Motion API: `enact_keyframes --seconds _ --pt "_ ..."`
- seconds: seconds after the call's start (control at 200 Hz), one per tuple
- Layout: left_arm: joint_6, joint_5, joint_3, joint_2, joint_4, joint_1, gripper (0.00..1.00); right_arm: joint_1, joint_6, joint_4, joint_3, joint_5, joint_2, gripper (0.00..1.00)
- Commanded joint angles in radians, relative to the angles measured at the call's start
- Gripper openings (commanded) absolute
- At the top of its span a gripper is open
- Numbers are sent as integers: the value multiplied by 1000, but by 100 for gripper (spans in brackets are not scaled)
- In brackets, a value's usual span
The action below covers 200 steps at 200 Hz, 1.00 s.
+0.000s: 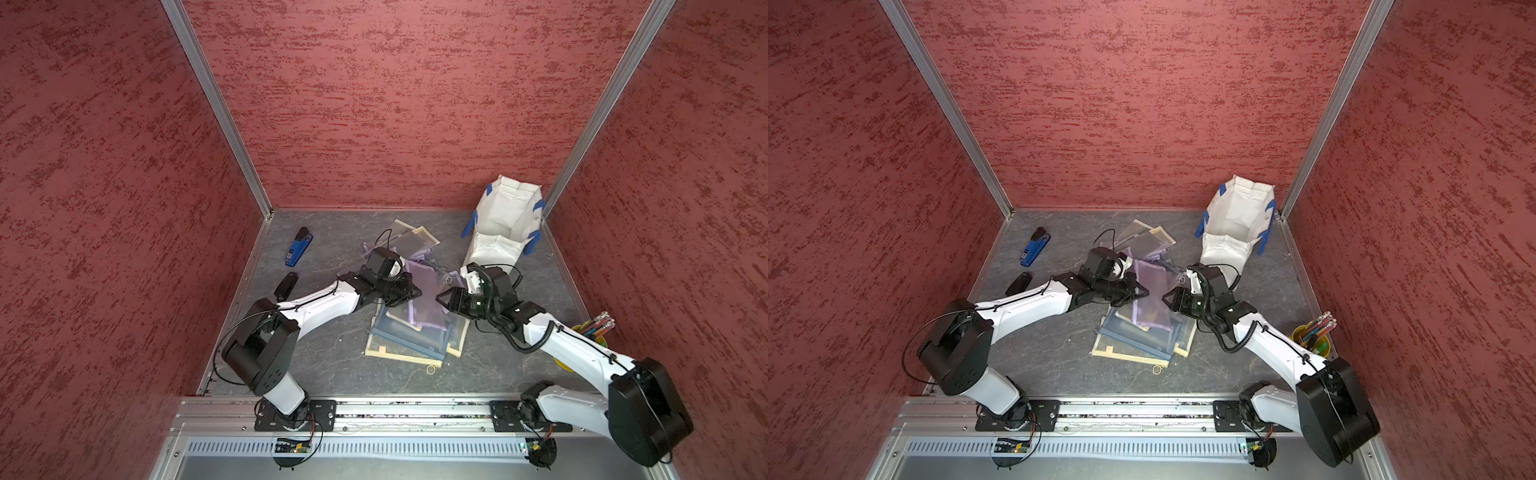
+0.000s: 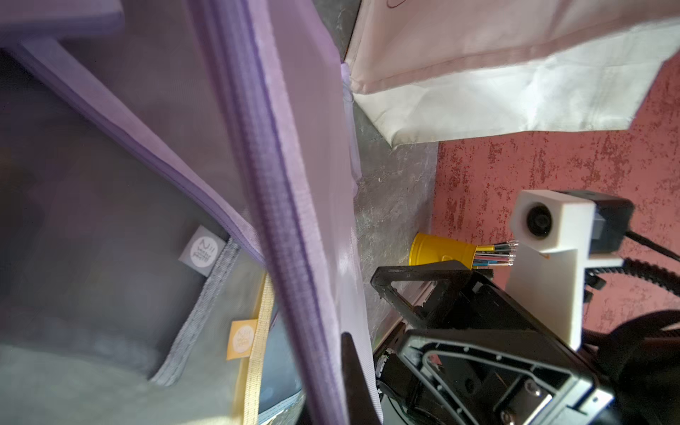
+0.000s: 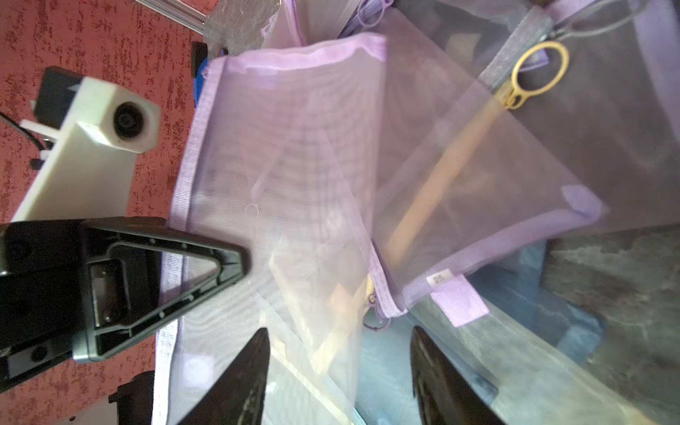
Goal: Put the pencil pouch into the canvas bag
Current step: Pick up the pencil pouch, then place the pencil pouch in the canvas bag.
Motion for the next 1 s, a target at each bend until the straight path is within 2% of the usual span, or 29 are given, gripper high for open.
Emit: enact_keyframes --seconds 0.0,0.175,0.296,0.531,0.646,0.691,0.827,0.867,0.972,0.997 --pt "125 73 -43 -87 16 48 0 8 43 -30 59 -11 -42 67" --pt "216 214 -69 -236 95 126 0 8 82 -16 183 -79 -52 76" --pt "218 287 -61 -296 146 169 0 7 95 46 263 -138 -30 80" --pt "171 385 -19 -303 227 185 0 7 150 229 320 -252 51 79" --pt "137 393 -32 -296 293 180 0 8 184 302 319 -287 74 75" --pt "126 393 -35 -291 311 179 0 8 186 311 316 -293 76 71" --pt "88 395 -37 -266 368 173 0 8 196 342 314 -305 70 52" --pt "88 392 -32 -258 367 171 0 6 196 345 318 -307 67 43" --pt "93 382 -12 -243 351 169 0 8 153 257 358 -289 69 1" --pt "100 375 -6 -241 340 169 0 8 132 222 374 -285 71 0"
